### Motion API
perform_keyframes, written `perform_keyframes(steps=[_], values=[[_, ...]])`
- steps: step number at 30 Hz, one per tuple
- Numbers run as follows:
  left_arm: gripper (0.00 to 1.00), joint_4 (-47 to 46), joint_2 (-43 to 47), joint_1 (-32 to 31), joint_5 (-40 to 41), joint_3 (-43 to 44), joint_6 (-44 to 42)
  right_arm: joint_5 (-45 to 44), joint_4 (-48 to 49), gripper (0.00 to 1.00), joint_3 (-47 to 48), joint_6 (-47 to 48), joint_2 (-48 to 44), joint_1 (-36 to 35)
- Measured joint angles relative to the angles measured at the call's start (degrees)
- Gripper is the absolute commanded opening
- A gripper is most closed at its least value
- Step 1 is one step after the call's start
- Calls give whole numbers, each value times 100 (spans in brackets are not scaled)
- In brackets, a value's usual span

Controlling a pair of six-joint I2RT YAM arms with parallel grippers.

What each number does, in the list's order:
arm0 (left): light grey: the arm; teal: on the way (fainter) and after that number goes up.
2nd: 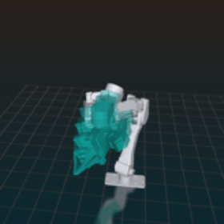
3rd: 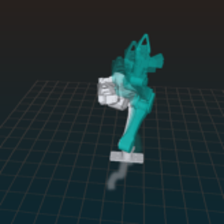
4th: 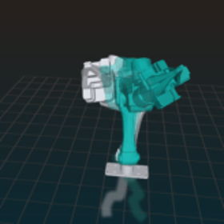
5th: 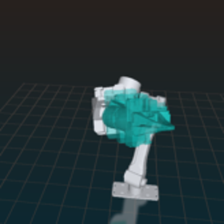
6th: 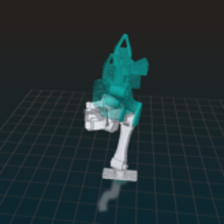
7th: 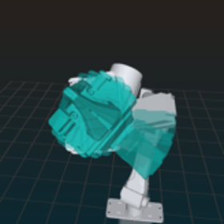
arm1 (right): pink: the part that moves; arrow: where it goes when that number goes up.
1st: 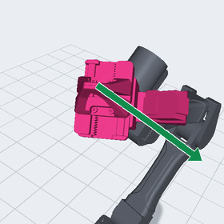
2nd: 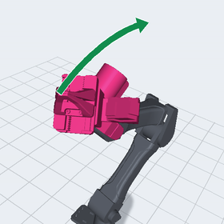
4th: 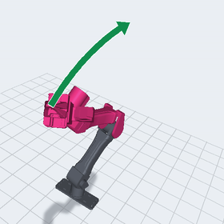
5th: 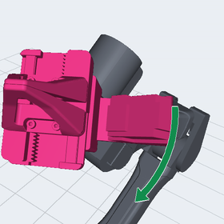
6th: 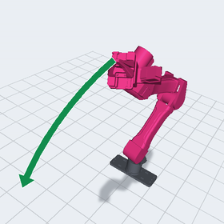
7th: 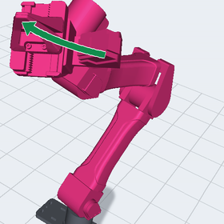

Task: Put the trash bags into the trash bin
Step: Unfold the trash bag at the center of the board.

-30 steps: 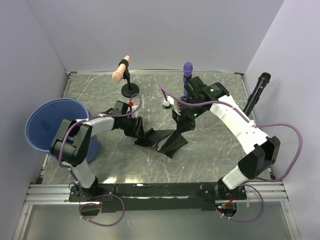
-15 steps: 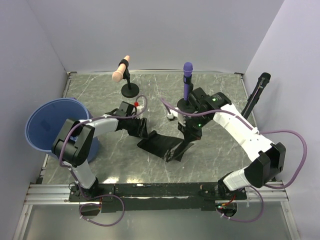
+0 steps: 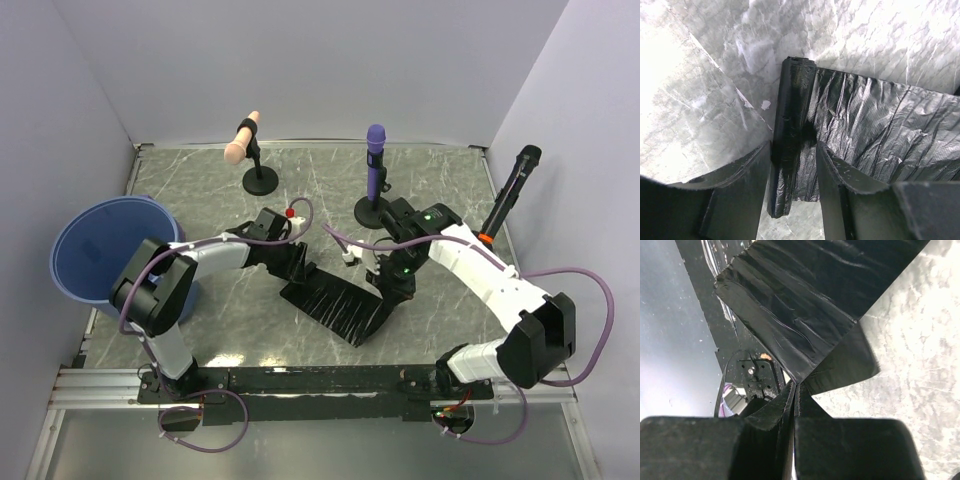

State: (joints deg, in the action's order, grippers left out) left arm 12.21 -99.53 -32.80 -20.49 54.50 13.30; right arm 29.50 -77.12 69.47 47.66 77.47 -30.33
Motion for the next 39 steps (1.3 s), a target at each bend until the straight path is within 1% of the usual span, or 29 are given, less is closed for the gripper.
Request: perform_keyframes(steps=[5, 13, 21, 23, 29, 39], values=[[50, 101, -114, -4, -4, 149, 20, -133, -2, 0, -216, -4, -138, 2], [52, 101, -125, -13, 0, 166, 103, -459, 4, 0, -223, -44, -544, 22], [56, 96, -122, -17, -28, 166, 116, -778, -13, 0, -179, -44, -979, 22], [56, 94, -122, -17, -76, 166, 96, -789, -39, 0, 13, -24, -979, 22], [58, 28, -107, -17, -219, 138, -50, -787, 7, 0, 1014, -22, -944, 22], [61, -20, -50, -24, -549, 101, -214, -758, -11, 0, 1690, -125, -789, 24]])
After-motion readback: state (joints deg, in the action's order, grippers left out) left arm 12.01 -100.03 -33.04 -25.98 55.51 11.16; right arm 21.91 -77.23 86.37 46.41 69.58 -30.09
